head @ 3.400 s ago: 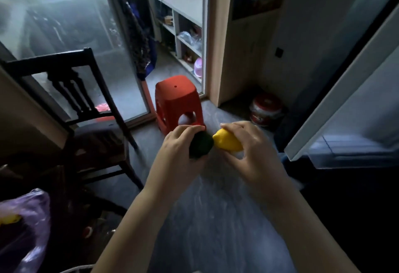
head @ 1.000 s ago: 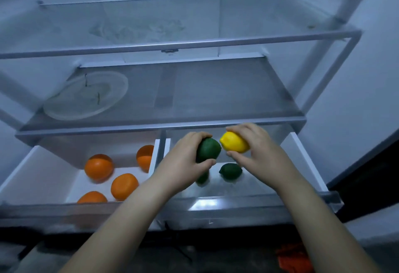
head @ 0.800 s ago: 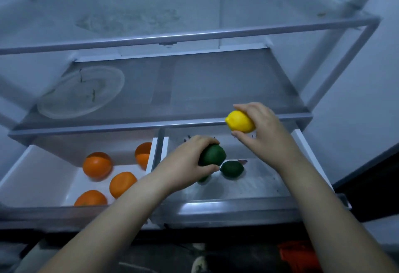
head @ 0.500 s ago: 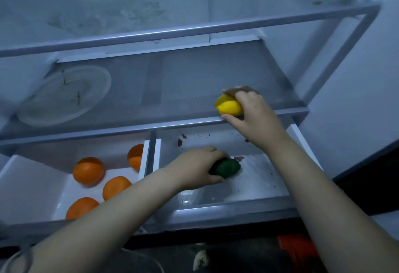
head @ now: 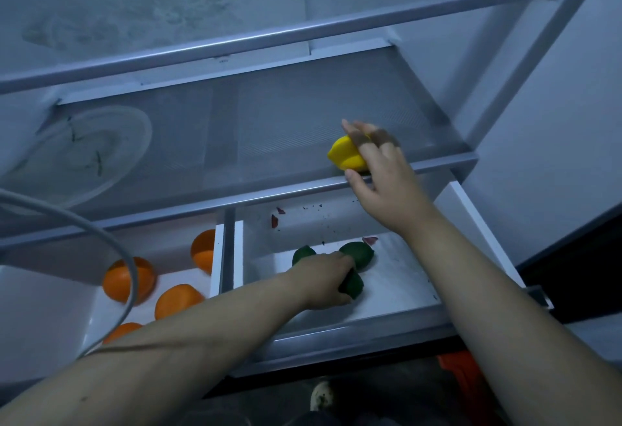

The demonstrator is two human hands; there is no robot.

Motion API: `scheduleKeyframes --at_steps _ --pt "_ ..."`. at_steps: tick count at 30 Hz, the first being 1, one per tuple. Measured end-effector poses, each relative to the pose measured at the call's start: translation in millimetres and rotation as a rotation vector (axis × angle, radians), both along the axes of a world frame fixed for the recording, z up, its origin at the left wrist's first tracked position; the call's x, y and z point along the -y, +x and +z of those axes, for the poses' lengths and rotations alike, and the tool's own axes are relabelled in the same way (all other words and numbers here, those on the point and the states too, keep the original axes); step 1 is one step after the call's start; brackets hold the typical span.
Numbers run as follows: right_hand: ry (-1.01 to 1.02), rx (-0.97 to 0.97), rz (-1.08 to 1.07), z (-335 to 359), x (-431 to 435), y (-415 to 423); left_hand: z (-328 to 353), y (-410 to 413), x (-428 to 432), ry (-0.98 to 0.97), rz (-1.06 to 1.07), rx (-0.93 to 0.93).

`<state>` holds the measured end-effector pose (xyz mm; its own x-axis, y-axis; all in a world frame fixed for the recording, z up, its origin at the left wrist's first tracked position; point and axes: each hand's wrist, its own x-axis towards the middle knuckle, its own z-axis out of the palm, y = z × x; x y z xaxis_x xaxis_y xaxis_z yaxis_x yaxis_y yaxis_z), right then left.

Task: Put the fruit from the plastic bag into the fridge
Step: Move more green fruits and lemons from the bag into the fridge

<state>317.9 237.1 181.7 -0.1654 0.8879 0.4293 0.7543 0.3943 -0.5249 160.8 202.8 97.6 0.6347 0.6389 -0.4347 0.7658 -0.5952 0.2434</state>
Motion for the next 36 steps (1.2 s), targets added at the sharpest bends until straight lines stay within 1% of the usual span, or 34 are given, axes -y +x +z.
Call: scheduleKeyframes --at_steps 3,10,14,26,31,36 --pt "0.024 0.002 -0.013 -2 0 -1 -4 -2 -2 0.003 0.013 -0.035" --pt "0.058 -0.041 -0.032 -6 -1 1 -9 -1 0 -0.027 0.008 -0.053" --pt "0.05 -0.046 -0.036 -7 -1 2 -11 -1 1 -0.05 -0.013 -0.078" --pt "0.068 -0.058 -0.036 -5 0 2 -8 -1 -1 -0.068 0.01 -0.073" --pt "0.095 -0.068 -0.048 -6 -1 5 9 -3 0 -0.093 0.1 -0.031" --pt "0.101 -0.08 -0.049 -5 -2 8 48 -10 5 -0.077 0.21 0.038"
